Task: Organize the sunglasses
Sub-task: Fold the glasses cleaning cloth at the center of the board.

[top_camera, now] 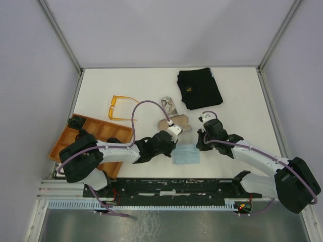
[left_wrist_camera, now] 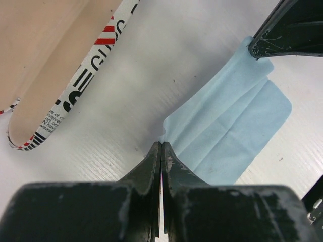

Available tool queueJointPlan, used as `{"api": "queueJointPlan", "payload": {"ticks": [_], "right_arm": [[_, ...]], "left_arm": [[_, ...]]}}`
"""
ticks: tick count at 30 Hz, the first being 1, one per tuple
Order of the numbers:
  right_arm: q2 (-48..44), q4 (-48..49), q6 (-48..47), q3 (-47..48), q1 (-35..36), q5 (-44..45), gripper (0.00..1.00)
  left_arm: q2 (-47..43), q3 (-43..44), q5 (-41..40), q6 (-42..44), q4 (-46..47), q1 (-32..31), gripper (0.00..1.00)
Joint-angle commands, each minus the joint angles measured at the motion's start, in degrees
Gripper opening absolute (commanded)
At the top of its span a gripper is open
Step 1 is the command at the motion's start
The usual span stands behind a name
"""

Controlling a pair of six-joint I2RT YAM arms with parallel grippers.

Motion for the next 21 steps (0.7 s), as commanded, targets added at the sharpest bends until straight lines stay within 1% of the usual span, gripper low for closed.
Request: {"api": "queueJointPlan", "payload": {"ticks": [1,11,21], "right_arm": [[-1.82,0.5,2.35,-0.66,-0.18,-0.68,0.0],[-1.05,-2.49,3.58,-0.07,-0.21,1.29,0.0],[-1.2,-3.06,3.72,-0.63,-0.19,-0.52,0.0]], "left_arm": [[-2.21,-1.04,2.26,0.13,3.79,-0.09,0.03],[-2.61,-2.98,3.03,-2.21,5.83,-2.49,0.03],[-3.99,-4.89,2.96,-3.14,6.5,-3.16,0.03]]}}
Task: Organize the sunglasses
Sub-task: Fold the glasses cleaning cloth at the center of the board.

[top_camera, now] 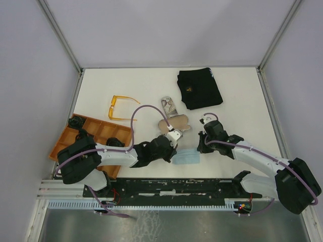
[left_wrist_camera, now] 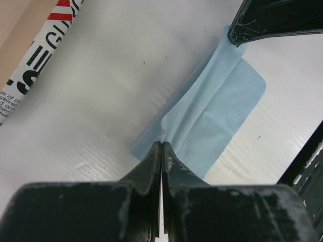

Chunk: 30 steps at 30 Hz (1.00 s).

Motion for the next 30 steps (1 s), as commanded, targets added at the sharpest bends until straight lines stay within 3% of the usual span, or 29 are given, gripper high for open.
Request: {"api": "queueJointPlan", "payload": {"ticks": [1,20,30], "right_arm": [[-0.58,0.05,0.81,0.01,-0.22,0.24,0.0],[-1.0,-1.51,2.41,-1.2,-0.16,-1.1,0.0],[-0.31,-2.33,2.5,-1.28,-0.19,-2.76,0.04]], "left_arm": [[-2.07,-0.87,0.2,-2.11,2.61,-0.51,0.03],[-1.71,-2.9,1.34,-2.79,4.82,-1.48,0.04],[-1.96,-3.77,1.42,-3.51,5.8,-2.08,0.13]]}}
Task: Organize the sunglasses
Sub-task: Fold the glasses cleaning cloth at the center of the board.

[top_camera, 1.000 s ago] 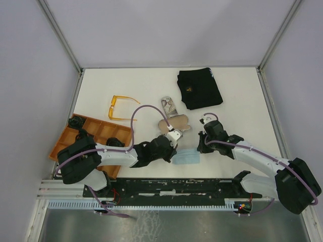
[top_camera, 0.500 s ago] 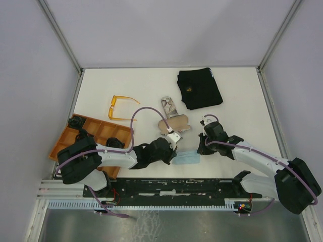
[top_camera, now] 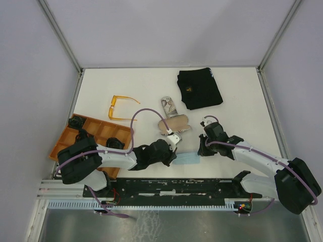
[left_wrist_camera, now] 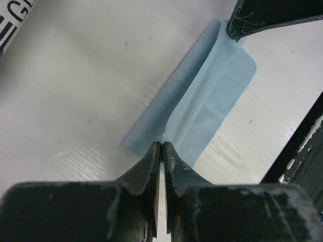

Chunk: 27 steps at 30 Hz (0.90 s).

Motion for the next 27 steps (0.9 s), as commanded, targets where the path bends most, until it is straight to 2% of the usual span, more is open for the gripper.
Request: {"api": "queueJointPlan", "payload": {"ticks": [1,8,17,27], "right_arm": [[-0.2,-0.18,0.11,-0.31,-0.14,-0.86,0.05],[-1.52,-0.13,0.84,-1.07,-0.17,-2.83,0.12],[-3.84,0.52,1.93,-3.04,-0.12,-6.43,0.15],[-6.0,-2.02,5.13,-4.54,-0.1,-5.37,0.04]], "left_arm": [[-1.76,-0.77,0.15,-2.08,2.69,-0.57,0.15],[-2.83,-1.45,0.16,-2.41,2.78,-0.66,0.22],[-3.99,-2.32,0.94,-3.02,3.1,-0.9,0.24],[-7.24,-4.69,-1.24,-6.21,4.17,-0.93,0.25]]}}
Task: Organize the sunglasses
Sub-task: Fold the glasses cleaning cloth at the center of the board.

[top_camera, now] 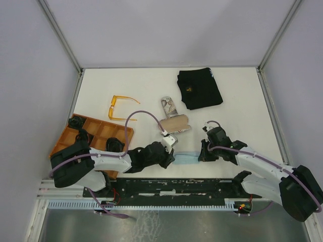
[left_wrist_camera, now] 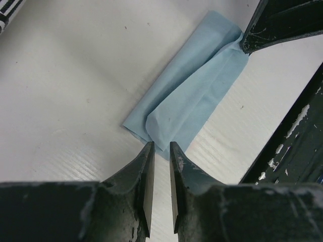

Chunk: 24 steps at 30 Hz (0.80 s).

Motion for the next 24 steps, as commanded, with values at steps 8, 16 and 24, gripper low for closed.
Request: {"api": "queueJointPlan", "payload": {"ticks": [8,16,24], "right_arm": [[1.71,-1.56,4.01,0.23,-0.05,0.91,0.01],[2.61,-3.0,5.97,0.52,0.47,3.46,0.0],[1.34,-2.63,5.85,0.18,1.34,3.3,0.02]], "left_arm": [[-5.6,-0.87,-3.76,-4.64,1.64,-0.24,0.25],[-6.5,-0.22,-5.51,-5.62,-0.17,-0.27,0.24],[-5.12,1.58,-6.17,-6.33,-1.88,-0.17,0.25]]}}
